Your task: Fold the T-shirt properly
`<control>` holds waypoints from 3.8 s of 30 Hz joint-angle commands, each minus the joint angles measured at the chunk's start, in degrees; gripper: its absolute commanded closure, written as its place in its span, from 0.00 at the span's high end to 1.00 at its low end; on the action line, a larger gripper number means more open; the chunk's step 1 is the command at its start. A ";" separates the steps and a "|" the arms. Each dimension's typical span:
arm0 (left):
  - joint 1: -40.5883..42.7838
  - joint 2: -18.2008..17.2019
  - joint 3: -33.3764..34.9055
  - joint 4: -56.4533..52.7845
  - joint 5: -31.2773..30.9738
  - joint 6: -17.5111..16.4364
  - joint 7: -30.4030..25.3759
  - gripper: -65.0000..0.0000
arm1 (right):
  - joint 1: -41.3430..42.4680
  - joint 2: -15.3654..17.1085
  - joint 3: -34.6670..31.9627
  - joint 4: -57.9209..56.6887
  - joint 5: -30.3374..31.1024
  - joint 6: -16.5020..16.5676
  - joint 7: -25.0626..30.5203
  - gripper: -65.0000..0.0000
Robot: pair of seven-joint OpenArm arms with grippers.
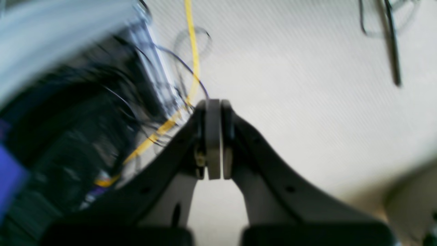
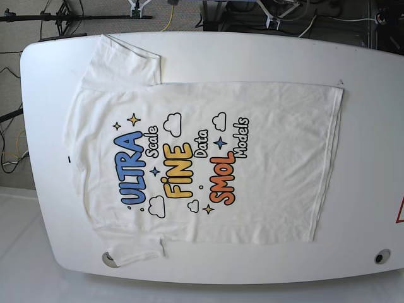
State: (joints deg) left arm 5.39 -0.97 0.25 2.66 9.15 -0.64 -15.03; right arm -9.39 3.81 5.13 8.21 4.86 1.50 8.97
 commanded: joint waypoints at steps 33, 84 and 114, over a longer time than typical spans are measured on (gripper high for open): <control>31.94 -8.23 -0.35 52.13 -9.81 -1.30 2.13 0.13 | -33.19 2.94 1.06 45.22 2.20 -0.15 -0.18 0.00; 57.39 -15.95 -8.64 105.93 -16.61 -3.09 13.65 0.18 | -57.94 5.48 2.70 98.12 4.60 0.89 -4.54 0.02; 54.92 -16.80 -21.96 116.11 -20.00 -4.53 22.77 0.24 | -49.36 5.89 4.38 112.87 4.90 2.47 -16.74 0.05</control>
State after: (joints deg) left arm 59.77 -17.56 -21.52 117.95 -10.20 -5.15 8.14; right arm -58.57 9.52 8.47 120.44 8.47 3.70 -7.66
